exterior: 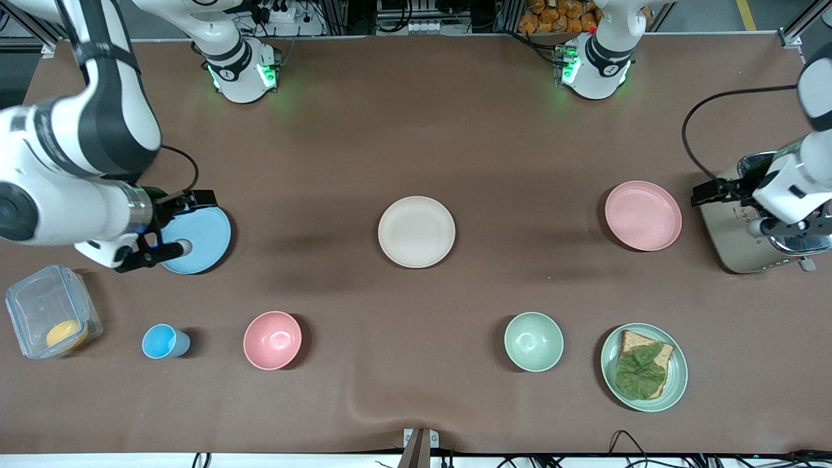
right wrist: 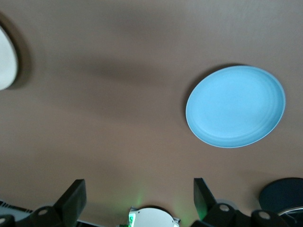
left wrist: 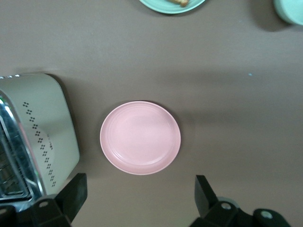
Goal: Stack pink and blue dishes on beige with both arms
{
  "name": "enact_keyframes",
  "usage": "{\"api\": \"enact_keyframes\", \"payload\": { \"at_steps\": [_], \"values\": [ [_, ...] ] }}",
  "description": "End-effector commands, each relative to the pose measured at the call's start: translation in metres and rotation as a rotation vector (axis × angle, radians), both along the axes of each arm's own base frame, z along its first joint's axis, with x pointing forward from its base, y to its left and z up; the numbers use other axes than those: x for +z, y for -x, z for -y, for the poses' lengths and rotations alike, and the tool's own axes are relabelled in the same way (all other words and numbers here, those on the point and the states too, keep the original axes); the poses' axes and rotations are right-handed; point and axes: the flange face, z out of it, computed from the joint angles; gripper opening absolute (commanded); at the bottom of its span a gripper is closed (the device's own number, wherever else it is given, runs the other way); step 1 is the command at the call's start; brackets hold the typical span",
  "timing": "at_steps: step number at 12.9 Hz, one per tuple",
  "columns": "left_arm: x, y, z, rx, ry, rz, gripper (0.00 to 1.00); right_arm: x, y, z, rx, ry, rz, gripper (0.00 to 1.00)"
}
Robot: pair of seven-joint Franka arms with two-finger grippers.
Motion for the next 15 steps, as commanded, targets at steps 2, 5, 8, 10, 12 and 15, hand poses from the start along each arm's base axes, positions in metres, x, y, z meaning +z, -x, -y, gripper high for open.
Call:
{"api": "enact_keyframes", "payload": {
  "at_steps": [2,5,8,10,12,15],
  "values": [
    [-0.063,0.02,-0.016,0.012,0.001,0.058,1.0,-0.035,-0.011,0.043,-0.051,-0.018,-0.034,1.0],
    [-0.126,0.031,-0.037,0.051,0.007,0.044,1.0,-0.058,-0.029,0.052,-0.054,0.033,0.046,1.0],
    [-0.178,0.049,-0.067,0.099,0.015,0.034,1.0,-0.12,-0.043,0.113,-0.124,0.061,0.072,1.0],
    [-0.205,0.055,-0.095,0.073,0.036,0.011,1.0,-0.133,-0.039,0.12,-0.127,0.058,0.079,1.0],
    [-0.23,0.06,-0.117,0.07,0.05,0.003,1.0,-0.134,-0.038,0.115,-0.119,0.057,0.076,1.0],
    [-0.251,0.061,-0.118,0.071,0.059,-0.007,1.0,-0.134,-0.036,0.117,-0.121,0.057,0.073,1.0]
  ]
}}
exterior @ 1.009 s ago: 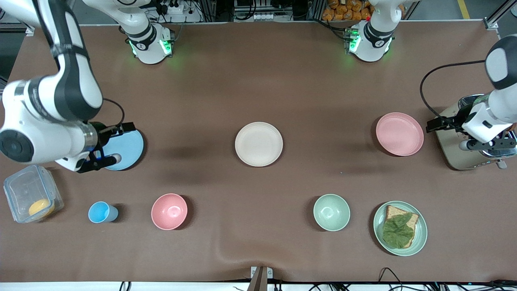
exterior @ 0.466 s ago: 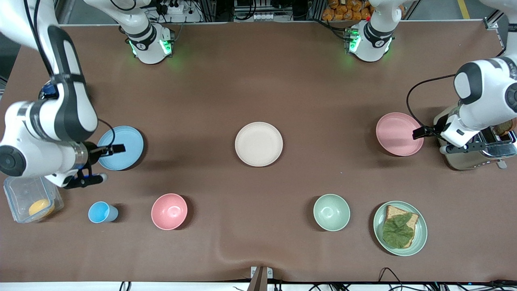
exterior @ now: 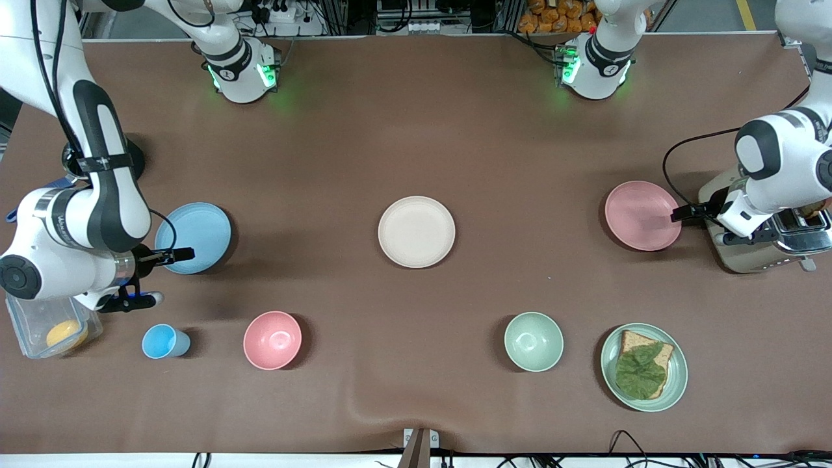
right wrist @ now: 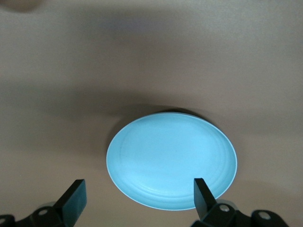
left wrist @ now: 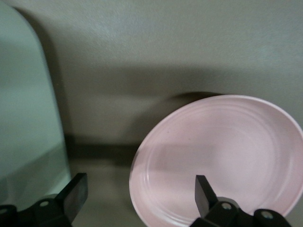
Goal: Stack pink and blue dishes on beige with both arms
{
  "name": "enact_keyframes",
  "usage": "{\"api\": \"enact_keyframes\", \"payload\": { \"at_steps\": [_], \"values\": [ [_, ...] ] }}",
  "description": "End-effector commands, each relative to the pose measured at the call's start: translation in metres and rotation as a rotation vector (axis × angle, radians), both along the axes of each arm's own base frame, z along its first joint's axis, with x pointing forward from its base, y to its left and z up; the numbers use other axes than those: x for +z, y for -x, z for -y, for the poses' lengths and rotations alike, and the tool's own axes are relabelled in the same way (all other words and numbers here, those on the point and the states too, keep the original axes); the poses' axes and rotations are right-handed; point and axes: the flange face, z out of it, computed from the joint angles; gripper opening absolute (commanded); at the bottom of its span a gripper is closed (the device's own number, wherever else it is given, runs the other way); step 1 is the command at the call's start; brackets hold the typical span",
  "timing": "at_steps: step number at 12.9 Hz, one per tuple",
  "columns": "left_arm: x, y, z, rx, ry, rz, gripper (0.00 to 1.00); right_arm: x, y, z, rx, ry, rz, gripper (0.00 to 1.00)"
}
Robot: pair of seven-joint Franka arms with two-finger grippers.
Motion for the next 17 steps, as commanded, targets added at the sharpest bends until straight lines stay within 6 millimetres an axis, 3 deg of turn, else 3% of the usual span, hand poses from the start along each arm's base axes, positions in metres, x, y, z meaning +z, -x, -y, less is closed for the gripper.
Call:
{"api": "enact_keyframes", "payload": {
  "at_steps": [1,4,8,12,13,15,17],
  "values": [
    [-0.012,-0.002,0.0,-0.011,0.009,0.006,1.0,0.01,0.005,-0.004,0.012,0.006,0.005,1.0],
    [-0.023,-0.002,0.002,-0.013,0.012,0.004,0.92,0.015,0.003,-0.021,0.038,0.004,0.015,1.0],
    [-0.027,-0.007,0.016,-0.04,0.015,0.0,0.65,0.006,0.002,-0.014,0.021,-0.003,0.02,1.0],
    [-0.033,-0.008,0.018,-0.057,0.013,-0.01,0.57,-0.002,0.004,-0.014,0.018,-0.004,0.031,1.0],
    [-0.032,-0.009,0.018,-0.076,0.0,-0.011,0.53,-0.016,0.01,-0.006,0.013,0.006,0.025,1.0],
    [-0.031,-0.01,0.018,-0.081,-0.003,-0.009,0.33,-0.038,0.022,0.034,0.047,-0.024,0.057,1.0],
    [-0.031,-0.011,0.019,-0.082,-0.003,-0.007,0.02,-0.049,0.025,0.029,0.072,-0.028,0.073,1.0]
  ]
}}
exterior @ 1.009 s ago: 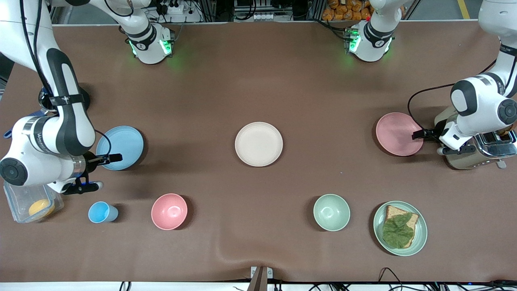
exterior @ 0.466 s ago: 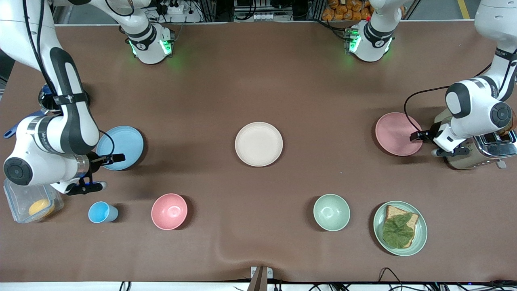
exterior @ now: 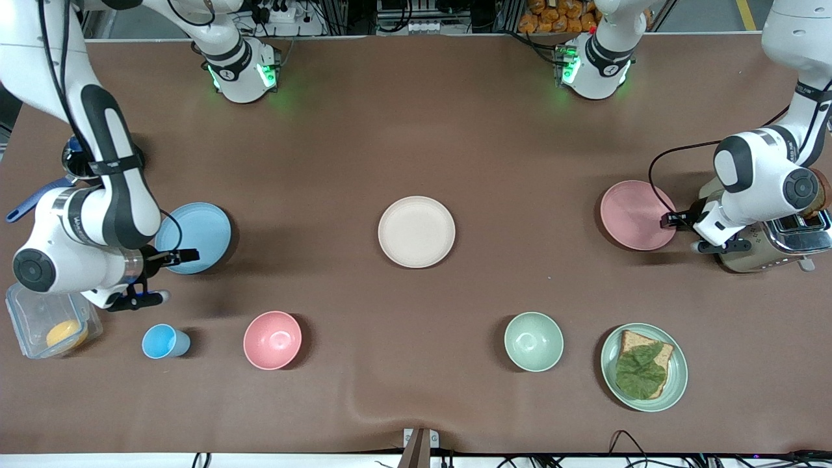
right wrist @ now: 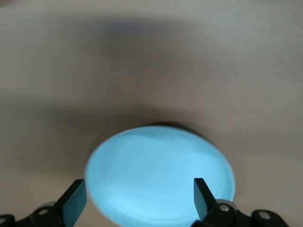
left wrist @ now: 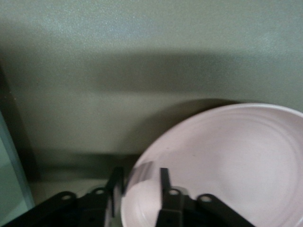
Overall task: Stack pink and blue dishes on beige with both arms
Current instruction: 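Carry the pink plate with the left gripper onto the beige plate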
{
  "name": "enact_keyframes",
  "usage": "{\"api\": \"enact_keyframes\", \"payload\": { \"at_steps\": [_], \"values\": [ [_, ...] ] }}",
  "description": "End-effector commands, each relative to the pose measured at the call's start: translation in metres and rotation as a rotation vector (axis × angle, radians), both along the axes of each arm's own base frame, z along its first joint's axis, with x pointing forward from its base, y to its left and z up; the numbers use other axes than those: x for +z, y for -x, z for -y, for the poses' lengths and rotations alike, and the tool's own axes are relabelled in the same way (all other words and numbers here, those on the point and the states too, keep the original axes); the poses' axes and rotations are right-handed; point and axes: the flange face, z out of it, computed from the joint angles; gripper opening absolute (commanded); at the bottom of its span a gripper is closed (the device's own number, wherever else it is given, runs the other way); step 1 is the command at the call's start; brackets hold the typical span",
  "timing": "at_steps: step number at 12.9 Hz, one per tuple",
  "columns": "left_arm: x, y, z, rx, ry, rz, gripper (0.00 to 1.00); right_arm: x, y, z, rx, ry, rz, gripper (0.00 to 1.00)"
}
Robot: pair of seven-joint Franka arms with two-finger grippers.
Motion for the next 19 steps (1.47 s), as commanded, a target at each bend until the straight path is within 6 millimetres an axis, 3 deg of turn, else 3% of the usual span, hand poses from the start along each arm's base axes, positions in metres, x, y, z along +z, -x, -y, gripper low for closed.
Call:
{"api": "enact_keyframes", "payload": {
  "at_steps": [1,3,4,7,9,12,14,16,19],
  "values": [
    [0.001,-0.005,0.001,-0.027,-0.007,0.011,0.0,-0.017,0.018,-0.004,0.037,-0.005,0.01,1.0],
    [0.011,-0.008,0.002,-0.03,-0.011,0.024,0.0,-0.027,0.034,-0.008,0.035,-0.003,0.028,1.0],
    [0.025,-0.015,0.006,-0.032,-0.012,0.043,0.0,-0.028,0.037,-0.023,0.05,-0.004,0.026,1.0],
    [0.092,-0.042,0.056,-0.007,0.051,0.004,0.0,-0.03,0.034,-0.077,0.035,0.022,0.029,1.0],
    [0.142,-0.067,0.108,0.05,0.091,-0.055,0.0,-0.032,0.035,-0.103,0.014,0.043,0.034,1.0],
    [0.192,-0.086,0.207,0.091,0.1,-0.034,0.0,-0.035,0.036,-0.099,0.003,0.052,0.026,1.0],
    [0.195,-0.088,0.281,0.162,0.101,-0.048,0.0,-0.036,0.036,-0.096,-0.002,0.053,0.024,1.0],
    [0.185,-0.076,0.353,0.195,0.085,-0.076,0.0,-0.036,0.036,-0.096,-0.002,0.053,0.024,1.0],
    [0.162,-0.055,0.424,0.255,0.079,-0.092,0.0,-0.037,0.036,-0.094,-0.005,0.054,0.023,1.0]
  ]
}}
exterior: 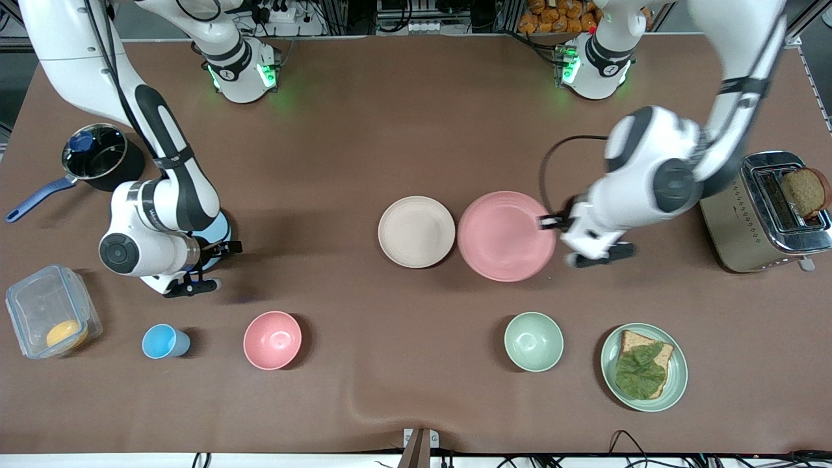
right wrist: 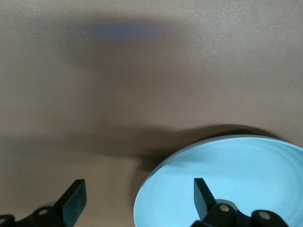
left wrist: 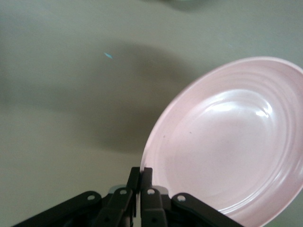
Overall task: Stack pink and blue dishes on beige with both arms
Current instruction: 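Carry the pink plate with the left gripper onto the beige plate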
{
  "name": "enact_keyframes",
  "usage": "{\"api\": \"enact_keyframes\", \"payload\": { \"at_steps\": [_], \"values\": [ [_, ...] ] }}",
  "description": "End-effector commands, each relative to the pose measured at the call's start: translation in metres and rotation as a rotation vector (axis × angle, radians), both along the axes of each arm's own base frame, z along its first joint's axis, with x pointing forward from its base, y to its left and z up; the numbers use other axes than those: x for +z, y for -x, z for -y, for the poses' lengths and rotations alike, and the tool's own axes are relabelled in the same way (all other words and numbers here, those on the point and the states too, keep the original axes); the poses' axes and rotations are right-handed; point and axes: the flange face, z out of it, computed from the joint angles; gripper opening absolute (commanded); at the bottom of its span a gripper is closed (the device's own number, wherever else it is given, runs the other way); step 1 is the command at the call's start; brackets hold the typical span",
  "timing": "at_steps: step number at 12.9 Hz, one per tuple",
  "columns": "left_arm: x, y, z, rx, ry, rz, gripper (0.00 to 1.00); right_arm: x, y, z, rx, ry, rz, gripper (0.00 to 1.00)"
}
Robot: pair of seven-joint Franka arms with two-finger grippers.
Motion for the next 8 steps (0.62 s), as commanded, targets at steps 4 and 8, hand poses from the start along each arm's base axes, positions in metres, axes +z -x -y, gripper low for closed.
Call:
{"api": "enact_keyframes", "payload": {
  "at_steps": [4,8],
  "values": [
    [-0.058,0.04,0.111,0.098,0.016,-0.03,0.0,0.004,0.005,0.009,-0.016,0.007,0.008,1.0],
    [-0.1,0.068,0.147,0.118,0.047,0.006,0.0,0.003,0.005,0.011,-0.019,0.007,0.008,1.0]
  ]
}}
